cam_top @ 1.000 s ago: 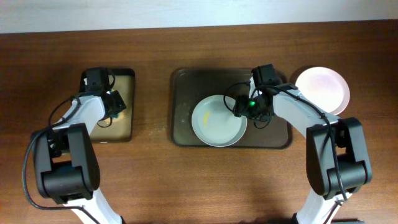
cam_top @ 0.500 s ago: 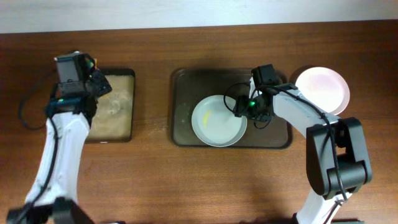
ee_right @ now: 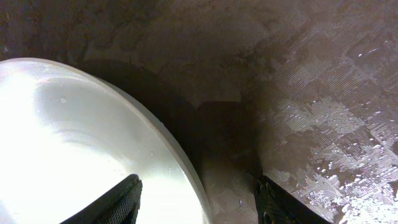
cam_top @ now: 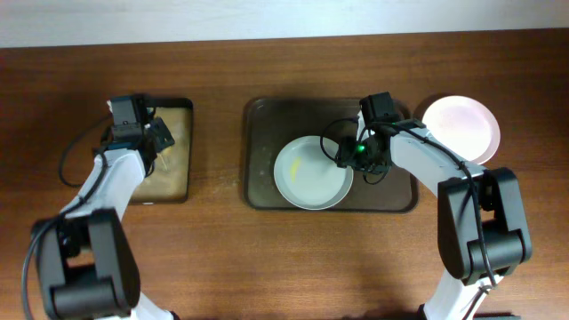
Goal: Clean dirty plates on tray and stack at the side
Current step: 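Grasp the sponge with the left gripper and carry it onto the plate, then scrub the pale green plate with the sponge while the right gripper holds it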
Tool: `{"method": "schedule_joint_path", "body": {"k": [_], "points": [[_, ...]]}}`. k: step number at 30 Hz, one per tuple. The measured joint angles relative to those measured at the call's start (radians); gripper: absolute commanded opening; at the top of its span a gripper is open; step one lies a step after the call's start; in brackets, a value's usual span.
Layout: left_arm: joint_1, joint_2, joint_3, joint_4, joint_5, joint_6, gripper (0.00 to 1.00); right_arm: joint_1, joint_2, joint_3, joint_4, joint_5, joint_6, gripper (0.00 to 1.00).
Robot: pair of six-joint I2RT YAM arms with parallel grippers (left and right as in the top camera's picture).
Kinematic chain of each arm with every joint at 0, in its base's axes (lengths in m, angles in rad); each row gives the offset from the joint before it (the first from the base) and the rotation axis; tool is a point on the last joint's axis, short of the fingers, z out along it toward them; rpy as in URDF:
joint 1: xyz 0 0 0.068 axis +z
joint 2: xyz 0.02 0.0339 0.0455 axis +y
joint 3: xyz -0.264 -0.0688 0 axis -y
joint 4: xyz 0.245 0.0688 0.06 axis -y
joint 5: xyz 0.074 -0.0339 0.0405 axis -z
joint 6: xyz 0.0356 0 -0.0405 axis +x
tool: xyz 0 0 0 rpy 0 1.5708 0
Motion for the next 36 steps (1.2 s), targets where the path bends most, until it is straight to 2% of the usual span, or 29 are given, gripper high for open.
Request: {"method": "schedule_joint_path", "body": {"k": [6, 9, 13, 17, 19, 23, 26, 30, 32, 36], "points": [[0.0, -0.225, 0.01, 0.074, 0.0, 0.05, 0.0, 0.0, 0.0, 0.0, 0.0, 0.001, 0.0, 0.6], [0.0, -0.177, 0.002, 0.101, -0.001, 0.055, 0.0, 0.0, 0.0, 0.0, 0.0, 0.002, 0.0, 0.6], [0.0, 0.023, -0.048, 0.096, -0.013, 0.057, 0.0, 0.0, 0.0, 0.0, -0.002, 0.002, 0.0, 0.6], [0.0, -0.061, -0.065, 0.107, -0.01, 0.058, 0.0, 0.0, 0.0, 0.0, 0.0, 0.002, 0.001, 0.6], [-0.001, -0.187, -0.063, 0.104, 0.032, 0.058, 0.0, 0.0, 0.0, 0.0, 0.001, 0.002, 0.0, 0.6], [-0.028, -0.344, -0.055, 0.079, 0.248, 0.038, 0.0, 0.0, 0.0, 0.0, 0.003, 0.002, 0.0, 0.6], [-0.109, -0.351, -0.04, -0.032, 0.378, -0.055, 0.0, 0.0, 0.0, 0.0, 0.002, 0.002, 0.001, 0.6], [-0.267, -0.27, -0.041, -0.101, 0.431, -0.105, 0.0, 0.0, 0.0, 0.0, 0.002, 0.002, 0.0, 0.6], [-0.364, -0.202, -0.041, -0.1, 0.446, -0.114, 0.0, 0.0, 0.0, 0.0, 0.0, 0.002, 0.0, 0.42], [-0.525, -0.055, -0.042, -0.042, 0.459, -0.13, 0.0, -0.001, 0.003, 0.001, -0.054, 0.002, 0.002, 0.32]]}}
